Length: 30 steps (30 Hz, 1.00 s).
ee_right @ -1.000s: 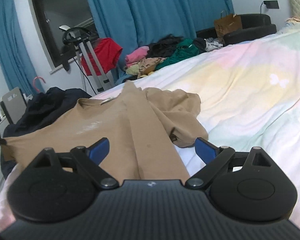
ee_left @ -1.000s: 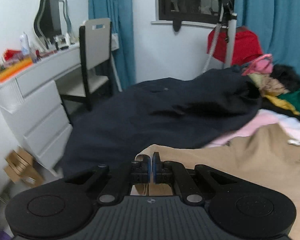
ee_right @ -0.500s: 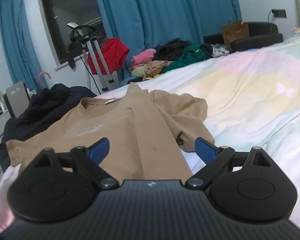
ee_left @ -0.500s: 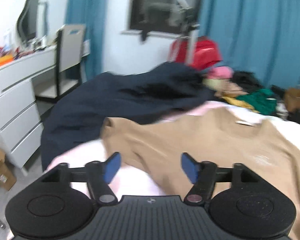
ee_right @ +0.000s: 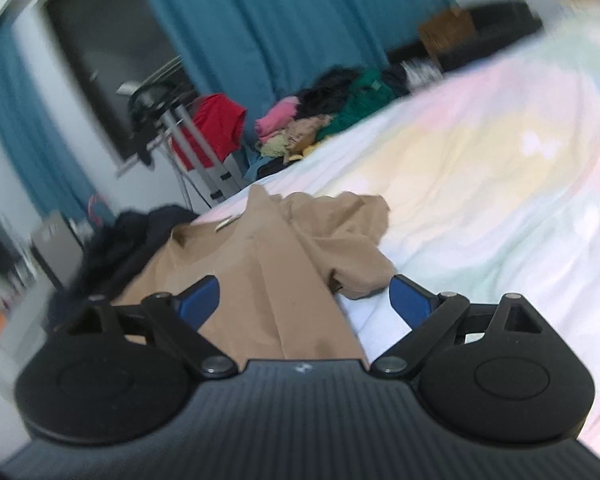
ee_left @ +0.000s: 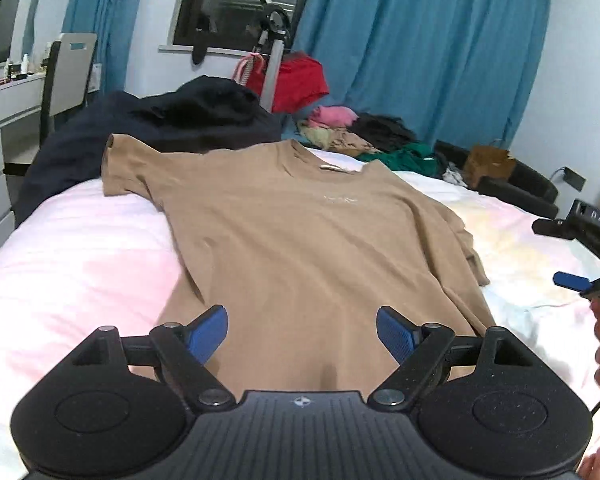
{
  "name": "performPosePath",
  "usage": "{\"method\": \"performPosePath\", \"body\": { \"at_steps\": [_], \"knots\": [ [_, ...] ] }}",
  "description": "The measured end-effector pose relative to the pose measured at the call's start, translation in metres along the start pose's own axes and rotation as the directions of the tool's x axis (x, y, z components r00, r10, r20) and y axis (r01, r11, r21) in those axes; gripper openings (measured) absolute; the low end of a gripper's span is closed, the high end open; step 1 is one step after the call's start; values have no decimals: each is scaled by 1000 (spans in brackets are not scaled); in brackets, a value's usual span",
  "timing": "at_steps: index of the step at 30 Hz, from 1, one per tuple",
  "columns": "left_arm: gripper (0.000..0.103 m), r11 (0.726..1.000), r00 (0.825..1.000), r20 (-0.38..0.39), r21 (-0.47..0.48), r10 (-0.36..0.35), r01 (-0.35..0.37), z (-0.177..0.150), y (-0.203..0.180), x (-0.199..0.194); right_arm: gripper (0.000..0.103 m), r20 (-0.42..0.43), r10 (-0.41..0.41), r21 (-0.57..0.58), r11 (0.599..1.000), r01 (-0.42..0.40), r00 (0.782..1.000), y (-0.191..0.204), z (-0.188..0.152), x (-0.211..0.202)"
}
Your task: Fold clothes
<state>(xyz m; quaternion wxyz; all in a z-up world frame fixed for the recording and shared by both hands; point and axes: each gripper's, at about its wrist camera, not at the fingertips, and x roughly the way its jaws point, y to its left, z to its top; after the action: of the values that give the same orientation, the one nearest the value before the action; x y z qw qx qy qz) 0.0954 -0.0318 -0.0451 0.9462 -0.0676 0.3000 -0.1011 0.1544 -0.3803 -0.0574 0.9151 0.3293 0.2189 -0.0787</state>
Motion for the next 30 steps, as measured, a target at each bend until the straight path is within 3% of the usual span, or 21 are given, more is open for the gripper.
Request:
{"method": "performPosePath", "body": {
  "at_steps": [3,10,14,18,20,22,23,24,30],
  "knots": [
    [83,1000,1000,-9,-23,4,-4,-1,5,4,94,-75,76,213,975,-59,994,-37,6,12],
    [83,998,999,-18,-62,29,-30,2,12,13,94,-144,247,569,813,-124,958,-77,-18,90],
    [83,995,999,-16,-91,42,-44,3,18,18,96,-127,225,605,789,-104,966,-83,-24,134],
    [83,993,999,-7,-110,43,-43,7,22,26,96,-29,200,642,755,-135,979,-88,-19,157],
    [83,993,999,-5,-109,47,-48,8,23,31,83,37,169,642,751,-153,985,-86,-15,162],
    [83,993,999,-12,-110,43,-44,9,23,36,48,47,142,618,774,-140,989,-84,-10,168],
    [83,993,999,-15,-110,41,-42,9,23,38,22,36,128,603,788,-124,991,-83,-7,172],
    [83,993,999,-19,-110,38,-40,9,23,40,13,33,101,587,803,-101,994,-83,-2,173],
    [83,994,999,-32,-109,21,-24,11,25,49,8,163,-19,460,886,-59,986,-90,49,150]
  ]
}}
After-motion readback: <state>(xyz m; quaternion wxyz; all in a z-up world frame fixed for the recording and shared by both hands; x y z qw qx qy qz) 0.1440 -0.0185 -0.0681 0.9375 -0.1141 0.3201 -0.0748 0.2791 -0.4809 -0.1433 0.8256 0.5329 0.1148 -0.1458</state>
